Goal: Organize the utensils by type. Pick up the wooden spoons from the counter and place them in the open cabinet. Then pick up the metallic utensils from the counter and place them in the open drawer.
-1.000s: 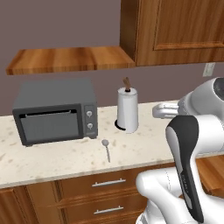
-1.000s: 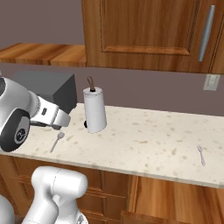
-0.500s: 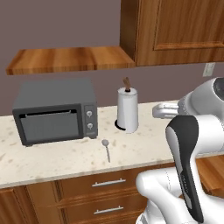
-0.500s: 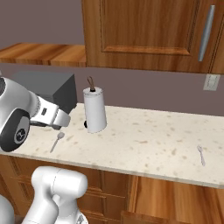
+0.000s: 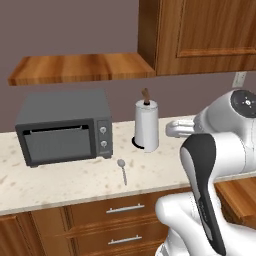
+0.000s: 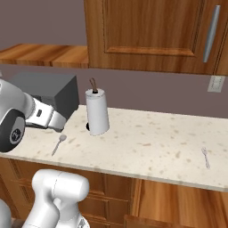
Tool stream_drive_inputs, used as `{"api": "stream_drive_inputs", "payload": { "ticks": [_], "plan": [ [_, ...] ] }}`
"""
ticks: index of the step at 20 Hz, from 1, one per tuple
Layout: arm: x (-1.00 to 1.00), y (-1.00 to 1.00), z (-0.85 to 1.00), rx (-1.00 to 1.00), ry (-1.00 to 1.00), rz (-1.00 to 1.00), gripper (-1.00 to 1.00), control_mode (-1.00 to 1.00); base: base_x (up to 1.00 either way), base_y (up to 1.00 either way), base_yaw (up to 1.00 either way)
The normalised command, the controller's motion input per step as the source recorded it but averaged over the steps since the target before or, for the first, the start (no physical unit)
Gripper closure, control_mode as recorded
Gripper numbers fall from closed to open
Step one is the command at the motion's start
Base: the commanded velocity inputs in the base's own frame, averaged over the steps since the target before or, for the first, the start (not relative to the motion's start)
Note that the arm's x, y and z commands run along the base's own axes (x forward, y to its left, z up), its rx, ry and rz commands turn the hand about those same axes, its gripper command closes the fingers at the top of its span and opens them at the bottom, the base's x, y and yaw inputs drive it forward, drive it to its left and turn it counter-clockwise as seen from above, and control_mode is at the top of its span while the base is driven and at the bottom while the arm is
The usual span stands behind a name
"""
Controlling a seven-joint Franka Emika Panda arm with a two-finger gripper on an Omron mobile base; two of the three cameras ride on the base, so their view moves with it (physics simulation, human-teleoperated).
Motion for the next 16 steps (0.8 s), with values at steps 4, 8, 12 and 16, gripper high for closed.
{"api": "stream_drive_inputs", "payload": {
  "ticks": [4, 8, 12, 16],
  "plan": [
    [0.14, 0.56, -0.28, 0.00, 0.04, 0.02, -1.00, -1.00, 0.00, 0.00, 0.00],
    [0.13, 0.44, -0.35, 0.02, 0.15, 0.00, -1.00, -1.00, 0.00, 0.00, 0.00],
    [0.08, 0.24, -0.46, 0.01, 0.27, 0.00, -1.00, -1.00, 0.00, 0.00, 0.00],
    [0.15, 0.33, -0.50, 0.00, 0.17, 0.00, -1.00, -1.00, 0.00, 0.00, 0.00]
  ]
}}
